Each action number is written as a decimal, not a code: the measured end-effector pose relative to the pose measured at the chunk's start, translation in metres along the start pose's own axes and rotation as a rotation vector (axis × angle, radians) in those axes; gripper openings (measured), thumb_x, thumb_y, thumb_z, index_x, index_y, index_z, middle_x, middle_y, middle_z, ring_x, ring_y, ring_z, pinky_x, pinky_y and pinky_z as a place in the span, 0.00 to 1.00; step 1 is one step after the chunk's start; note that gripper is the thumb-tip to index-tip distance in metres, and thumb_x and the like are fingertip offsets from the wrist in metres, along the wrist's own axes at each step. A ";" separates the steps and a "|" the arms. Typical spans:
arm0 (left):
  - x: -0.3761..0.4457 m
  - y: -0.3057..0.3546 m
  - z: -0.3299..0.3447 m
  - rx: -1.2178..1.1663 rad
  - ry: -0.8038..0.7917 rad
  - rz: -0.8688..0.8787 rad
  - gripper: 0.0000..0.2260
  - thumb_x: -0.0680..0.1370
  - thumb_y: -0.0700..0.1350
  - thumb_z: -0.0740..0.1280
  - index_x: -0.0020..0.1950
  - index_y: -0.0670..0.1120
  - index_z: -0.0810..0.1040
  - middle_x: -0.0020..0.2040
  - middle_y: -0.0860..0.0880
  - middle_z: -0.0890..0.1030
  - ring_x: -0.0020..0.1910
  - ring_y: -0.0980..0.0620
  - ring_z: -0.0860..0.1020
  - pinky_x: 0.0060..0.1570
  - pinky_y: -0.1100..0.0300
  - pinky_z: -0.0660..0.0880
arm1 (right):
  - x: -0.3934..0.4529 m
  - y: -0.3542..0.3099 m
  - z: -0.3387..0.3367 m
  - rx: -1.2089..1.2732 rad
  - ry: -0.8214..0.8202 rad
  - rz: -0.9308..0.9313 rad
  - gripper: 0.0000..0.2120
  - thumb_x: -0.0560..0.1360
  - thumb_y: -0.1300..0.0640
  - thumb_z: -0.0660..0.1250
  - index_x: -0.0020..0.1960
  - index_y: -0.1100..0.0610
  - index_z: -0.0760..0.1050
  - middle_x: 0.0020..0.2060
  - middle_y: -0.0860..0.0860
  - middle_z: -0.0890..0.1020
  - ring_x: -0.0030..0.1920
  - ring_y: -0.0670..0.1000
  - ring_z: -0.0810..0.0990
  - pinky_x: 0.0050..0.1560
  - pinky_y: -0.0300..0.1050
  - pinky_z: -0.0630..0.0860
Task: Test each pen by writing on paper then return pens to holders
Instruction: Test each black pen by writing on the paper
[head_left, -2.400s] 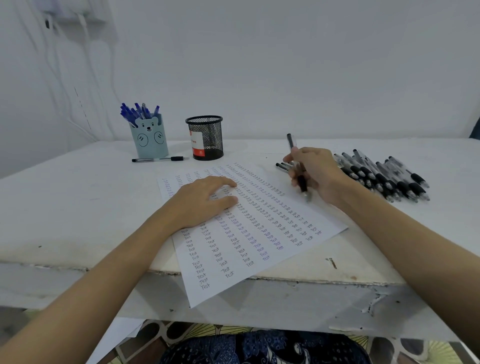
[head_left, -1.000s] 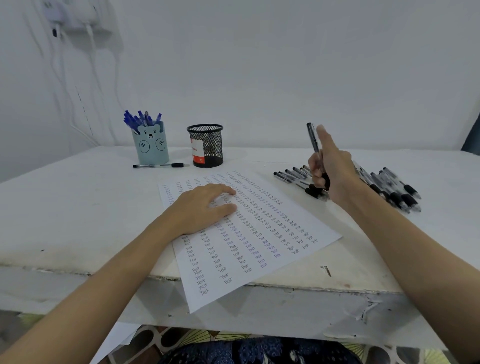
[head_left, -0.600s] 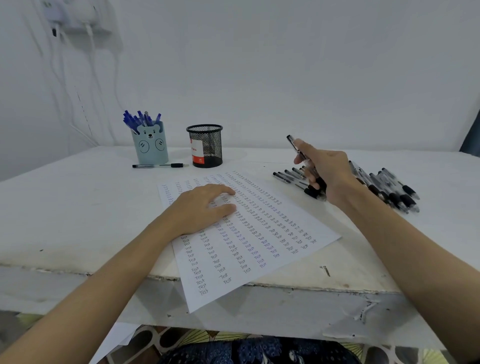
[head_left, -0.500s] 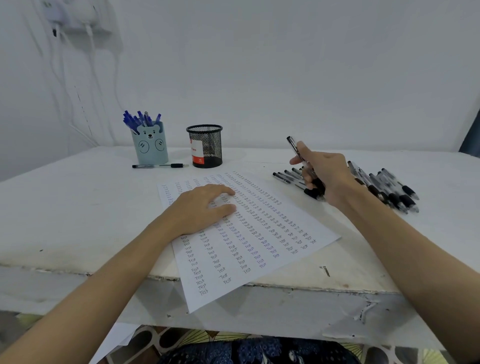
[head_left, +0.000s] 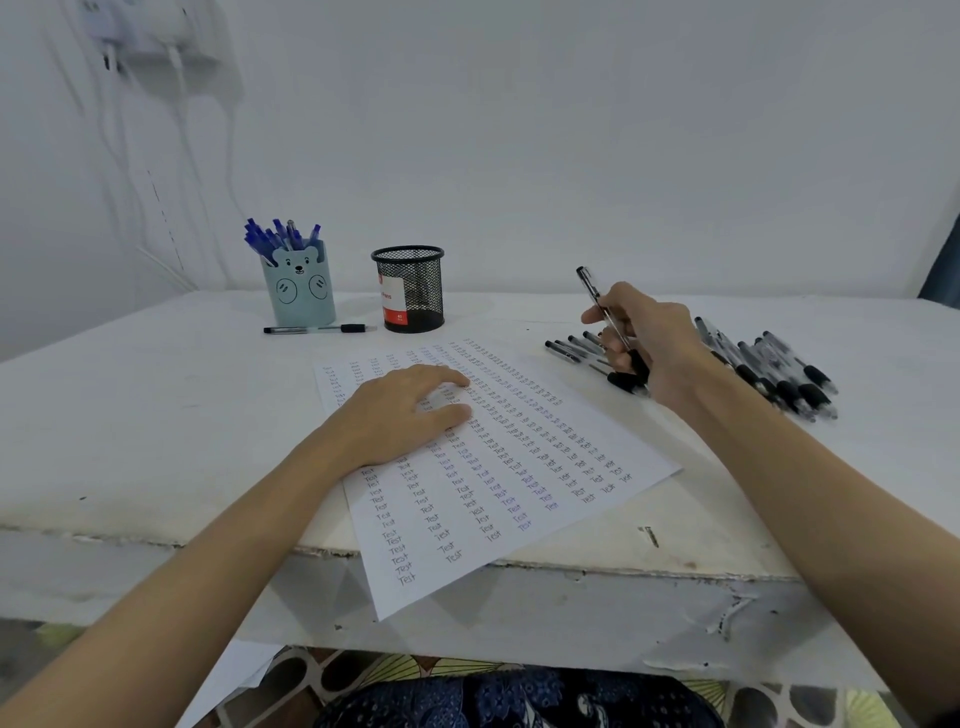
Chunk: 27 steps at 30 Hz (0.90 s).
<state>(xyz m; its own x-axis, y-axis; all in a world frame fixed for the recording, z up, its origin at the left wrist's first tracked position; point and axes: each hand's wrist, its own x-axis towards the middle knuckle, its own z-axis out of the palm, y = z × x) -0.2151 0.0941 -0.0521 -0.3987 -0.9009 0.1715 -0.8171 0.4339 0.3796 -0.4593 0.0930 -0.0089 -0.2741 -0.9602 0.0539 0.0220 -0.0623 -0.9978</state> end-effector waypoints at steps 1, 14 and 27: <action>0.000 0.000 0.000 -0.003 0.000 -0.001 0.18 0.78 0.58 0.59 0.68 0.58 0.68 0.72 0.57 0.66 0.69 0.55 0.64 0.65 0.57 0.59 | 0.000 0.000 0.000 0.013 -0.004 0.003 0.10 0.73 0.58 0.63 0.36 0.61 0.79 0.19 0.51 0.66 0.21 0.50 0.60 0.21 0.36 0.58; -0.001 0.000 -0.001 -0.014 -0.004 0.000 0.18 0.78 0.58 0.59 0.68 0.59 0.67 0.72 0.57 0.66 0.69 0.55 0.64 0.65 0.58 0.59 | -0.001 0.000 0.000 0.027 0.006 0.028 0.09 0.73 0.60 0.62 0.37 0.63 0.78 0.21 0.52 0.66 0.22 0.50 0.59 0.22 0.37 0.56; -0.002 0.003 -0.001 -0.006 0.001 0.002 0.18 0.78 0.58 0.59 0.68 0.59 0.67 0.72 0.57 0.66 0.69 0.55 0.64 0.65 0.58 0.59 | 0.023 -0.012 -0.010 -0.602 -0.001 -0.190 0.10 0.75 0.64 0.60 0.52 0.64 0.79 0.35 0.55 0.78 0.37 0.51 0.72 0.38 0.40 0.67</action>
<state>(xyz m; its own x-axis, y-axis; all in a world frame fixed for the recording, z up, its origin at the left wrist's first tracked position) -0.2161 0.0967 -0.0506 -0.3997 -0.9002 0.1726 -0.8141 0.4352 0.3845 -0.4753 0.0746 0.0035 -0.2194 -0.9477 0.2319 -0.5720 -0.0676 -0.8175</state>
